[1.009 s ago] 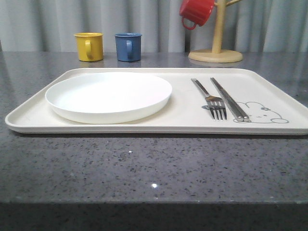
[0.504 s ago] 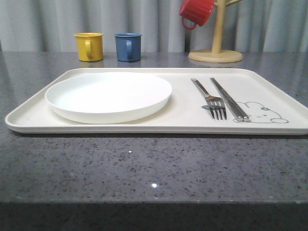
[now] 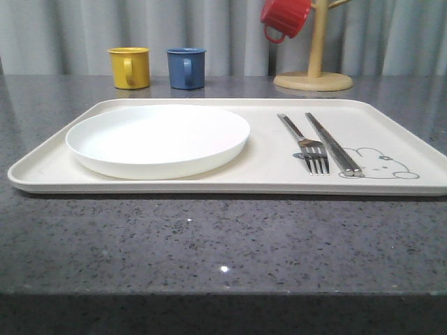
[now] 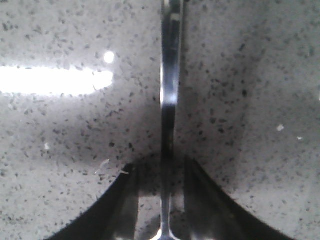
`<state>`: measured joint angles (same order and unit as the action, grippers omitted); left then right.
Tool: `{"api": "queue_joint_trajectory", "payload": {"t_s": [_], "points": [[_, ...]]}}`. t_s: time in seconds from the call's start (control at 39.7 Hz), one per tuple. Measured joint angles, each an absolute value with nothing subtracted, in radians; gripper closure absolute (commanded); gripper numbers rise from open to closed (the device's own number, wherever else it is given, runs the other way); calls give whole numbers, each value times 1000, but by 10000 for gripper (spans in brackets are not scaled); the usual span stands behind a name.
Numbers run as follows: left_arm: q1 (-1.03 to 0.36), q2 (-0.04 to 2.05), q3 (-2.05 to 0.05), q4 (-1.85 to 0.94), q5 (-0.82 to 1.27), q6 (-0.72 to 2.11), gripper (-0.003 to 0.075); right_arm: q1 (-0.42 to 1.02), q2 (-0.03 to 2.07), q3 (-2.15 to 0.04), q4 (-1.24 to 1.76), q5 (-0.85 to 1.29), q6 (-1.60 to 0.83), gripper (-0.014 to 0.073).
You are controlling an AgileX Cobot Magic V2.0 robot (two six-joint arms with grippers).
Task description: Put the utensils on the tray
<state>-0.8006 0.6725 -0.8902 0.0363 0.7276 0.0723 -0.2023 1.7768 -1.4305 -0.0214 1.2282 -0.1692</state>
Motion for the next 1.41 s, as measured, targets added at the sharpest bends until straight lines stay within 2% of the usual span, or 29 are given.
{"api": "queue_joint_trajectory", "payload": {"t_s": [0.08, 0.23, 0.3, 0.53, 0.81, 1.21, 1.41], "points": [[-801, 673, -890, 36, 728, 72, 300, -202, 1777, -1430, -21, 1228, -169, 370], [-801, 673, -890, 36, 728, 72, 300, -202, 1777, -1430, -21, 1228, -169, 511], [-801, 673, -890, 36, 728, 72, 300, -204, 1777, -1430, -21, 1226, -169, 544], [-801, 673, -890, 36, 728, 72, 300, -204, 1777, -1443, 0, 1226, -169, 546], [-801, 673, -890, 36, 728, 72, 300, -179, 1708, -1497, 168, 1226, -169, 546], [-801, 673, -890, 36, 728, 72, 300, 101, 1673, -1501, 286, 1232, -22, 546], [-801, 673, -890, 36, 728, 72, 300, 159, 1726, -1501, 288, 1232, 88, 546]]}}
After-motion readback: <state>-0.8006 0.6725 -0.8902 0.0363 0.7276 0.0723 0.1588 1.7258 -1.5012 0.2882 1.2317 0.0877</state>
